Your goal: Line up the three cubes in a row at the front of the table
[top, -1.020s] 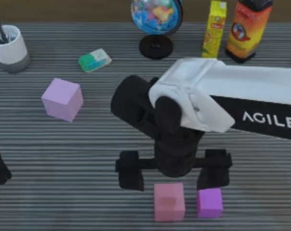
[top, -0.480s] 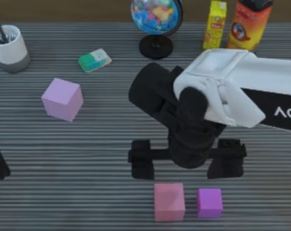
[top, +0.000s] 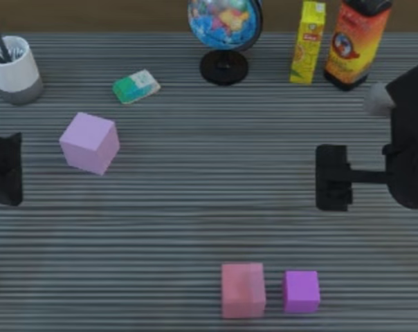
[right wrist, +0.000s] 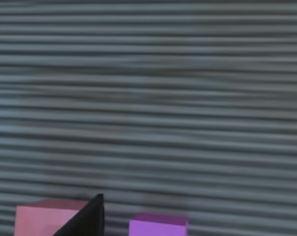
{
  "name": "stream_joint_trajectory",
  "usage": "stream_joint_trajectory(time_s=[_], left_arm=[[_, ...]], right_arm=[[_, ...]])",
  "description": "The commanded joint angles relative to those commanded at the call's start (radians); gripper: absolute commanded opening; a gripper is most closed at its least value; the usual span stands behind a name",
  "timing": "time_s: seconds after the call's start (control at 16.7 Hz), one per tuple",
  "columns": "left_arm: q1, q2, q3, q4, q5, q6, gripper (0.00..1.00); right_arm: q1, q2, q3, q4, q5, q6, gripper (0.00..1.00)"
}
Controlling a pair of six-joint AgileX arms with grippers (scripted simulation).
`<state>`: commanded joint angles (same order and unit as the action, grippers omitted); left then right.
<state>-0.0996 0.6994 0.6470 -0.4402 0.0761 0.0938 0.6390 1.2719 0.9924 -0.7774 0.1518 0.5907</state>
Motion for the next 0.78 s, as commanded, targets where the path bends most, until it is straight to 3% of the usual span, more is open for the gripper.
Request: stream_joint_trajectory(time_s=[0.36, 0.78], left_arm=[[-0.061, 0.626, 0.537, -0.390, 0.011, 0.060, 1.00], [-0.091, 1.312, 1.129, -0.742, -0.028, 0.086, 1.00]], right_arm=[[-0.264, -0.592, -0.444, 0.281, 0.015, -0.264, 1.00], [-0.510, -1.056, -0.834, 0.587, -0.063, -0.492, 1.00]])
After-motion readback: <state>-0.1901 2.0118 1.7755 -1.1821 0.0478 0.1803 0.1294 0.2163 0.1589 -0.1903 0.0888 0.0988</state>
